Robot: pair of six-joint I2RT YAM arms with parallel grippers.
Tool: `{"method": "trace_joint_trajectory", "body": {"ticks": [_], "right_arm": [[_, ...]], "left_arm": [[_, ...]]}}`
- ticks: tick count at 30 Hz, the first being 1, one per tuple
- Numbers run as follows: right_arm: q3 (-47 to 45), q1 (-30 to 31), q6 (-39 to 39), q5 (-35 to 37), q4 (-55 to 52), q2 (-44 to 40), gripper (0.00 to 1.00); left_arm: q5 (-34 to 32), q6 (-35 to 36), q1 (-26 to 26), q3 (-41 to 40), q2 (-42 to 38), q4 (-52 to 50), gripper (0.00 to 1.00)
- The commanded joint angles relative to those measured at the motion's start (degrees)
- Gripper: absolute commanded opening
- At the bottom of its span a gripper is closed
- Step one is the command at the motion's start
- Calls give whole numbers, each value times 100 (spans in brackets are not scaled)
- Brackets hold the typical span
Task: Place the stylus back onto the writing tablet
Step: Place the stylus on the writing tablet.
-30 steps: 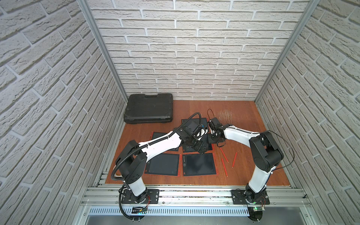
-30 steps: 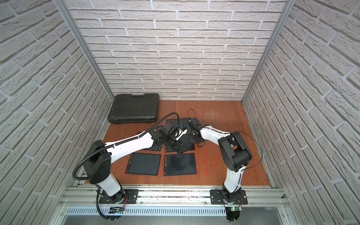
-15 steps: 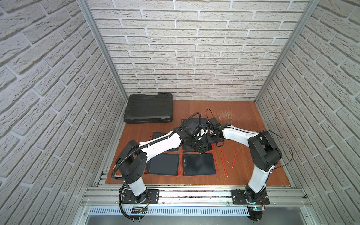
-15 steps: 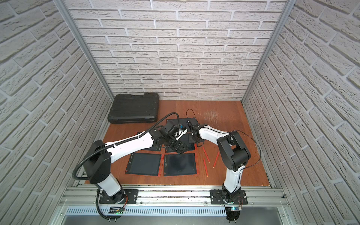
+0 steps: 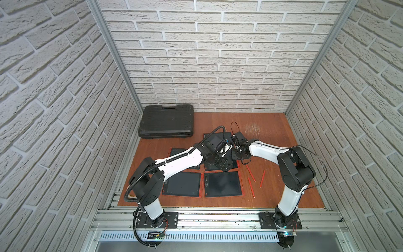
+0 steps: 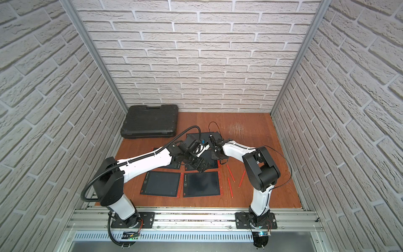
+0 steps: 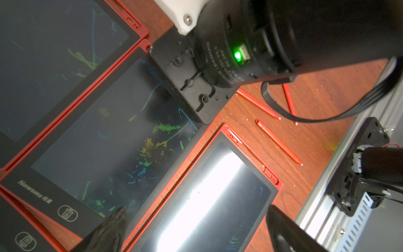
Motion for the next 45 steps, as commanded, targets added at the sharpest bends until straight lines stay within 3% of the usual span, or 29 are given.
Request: {"method": "trace_joint_trajectory", "body": {"ticks": [1, 7, 30, 45], "right_arm": [[-221, 113, 141, -282, -235, 508, 4], [-363, 171, 297, -230, 37, 543, 4], [-810, 252, 661, -131, 323, -334, 6], [-1003, 252, -176, -597, 742, -1228, 18]], "left_arm": [[-128, 171, -9, -22, -204, 120, 98], [-407, 303, 66, -5, -329, 32, 98], [-218, 96, 278, 115, -720, -91, 98], [-1336, -1172, 258, -616, -1016, 422, 98]]}}
